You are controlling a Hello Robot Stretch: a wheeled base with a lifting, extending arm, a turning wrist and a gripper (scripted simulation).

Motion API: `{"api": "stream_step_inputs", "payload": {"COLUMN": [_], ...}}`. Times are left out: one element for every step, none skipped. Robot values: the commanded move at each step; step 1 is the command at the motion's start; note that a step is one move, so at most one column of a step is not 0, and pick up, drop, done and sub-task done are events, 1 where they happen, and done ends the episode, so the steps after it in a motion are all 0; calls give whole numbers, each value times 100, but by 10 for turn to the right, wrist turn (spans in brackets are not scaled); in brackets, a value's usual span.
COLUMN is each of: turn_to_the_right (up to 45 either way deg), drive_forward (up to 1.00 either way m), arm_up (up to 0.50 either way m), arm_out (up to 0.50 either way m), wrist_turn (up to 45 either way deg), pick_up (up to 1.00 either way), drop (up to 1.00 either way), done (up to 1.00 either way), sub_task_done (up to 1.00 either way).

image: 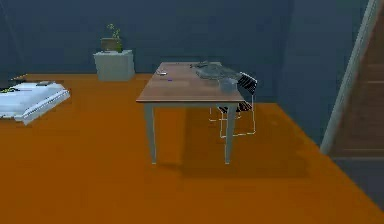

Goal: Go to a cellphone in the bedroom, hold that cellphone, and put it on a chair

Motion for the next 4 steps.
{"api": "stream_step_inputs", "payload": {"turn_to_the_right": [-450,-360,0,-90], "drive_forward": [0,0,100,0], "arm_up": [0,0,0,0], "arm_out": [0,0,0,0], "wrist_turn": [0,0,0,0], "pick_up": [0,0,0,0], "drop": [0,0,0,0], "done": [0,0,0,0], "sub_task_done": [0,0,0,0]}}
